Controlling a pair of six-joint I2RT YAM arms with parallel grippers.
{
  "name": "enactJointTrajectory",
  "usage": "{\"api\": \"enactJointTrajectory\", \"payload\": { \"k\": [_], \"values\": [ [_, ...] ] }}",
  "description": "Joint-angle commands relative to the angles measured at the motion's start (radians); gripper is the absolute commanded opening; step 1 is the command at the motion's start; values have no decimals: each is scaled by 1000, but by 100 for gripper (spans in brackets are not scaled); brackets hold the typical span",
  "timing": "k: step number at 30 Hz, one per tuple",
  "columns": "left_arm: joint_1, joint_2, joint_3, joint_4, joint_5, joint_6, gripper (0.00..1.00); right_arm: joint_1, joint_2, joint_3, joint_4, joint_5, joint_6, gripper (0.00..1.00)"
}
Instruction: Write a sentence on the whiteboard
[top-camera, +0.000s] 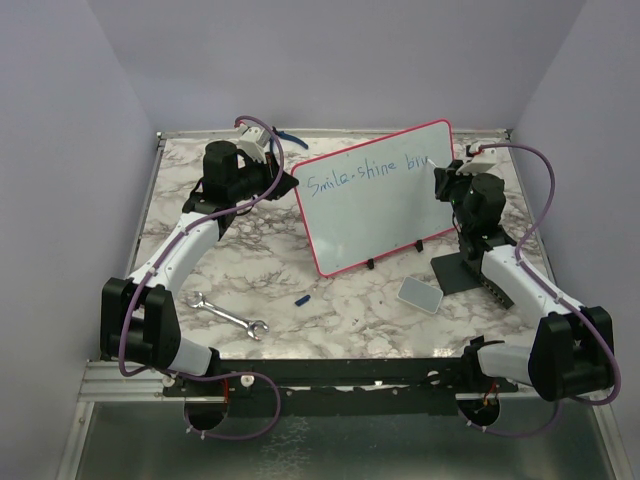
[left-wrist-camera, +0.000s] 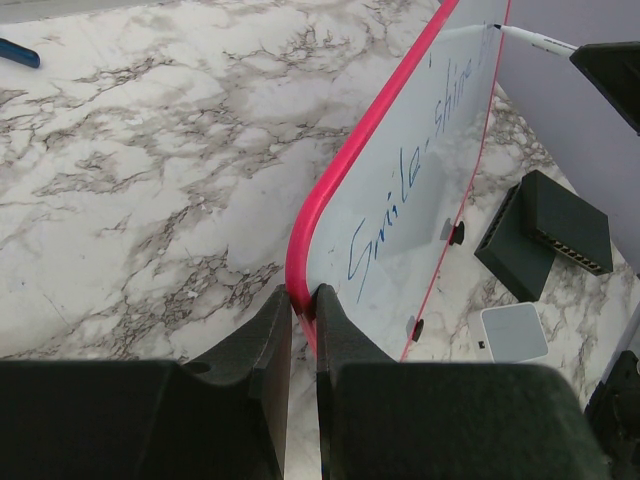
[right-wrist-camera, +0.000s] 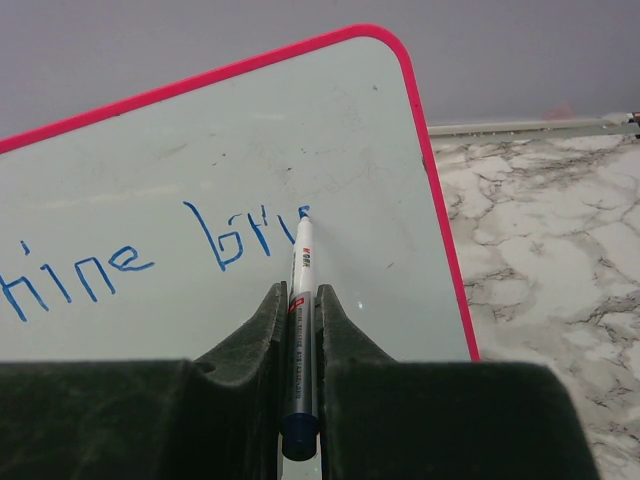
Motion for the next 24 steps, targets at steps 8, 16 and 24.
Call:
{"api": "enactJointTrajectory", "payload": {
  "k": [8, 16, 24],
  "values": [
    [3, -35, -5, 22, 7, 34, 0, -3, -16, -32, -26, 11, -4, 1],
    [3, -36, -5, 21, 8, 34, 0, -4, -20, -38, -29, 37, 1, 1],
    [3, -37, -5, 23, 9, 33, 0, -3, -4, -6, -8, 46, -8, 1]
  ]
}}
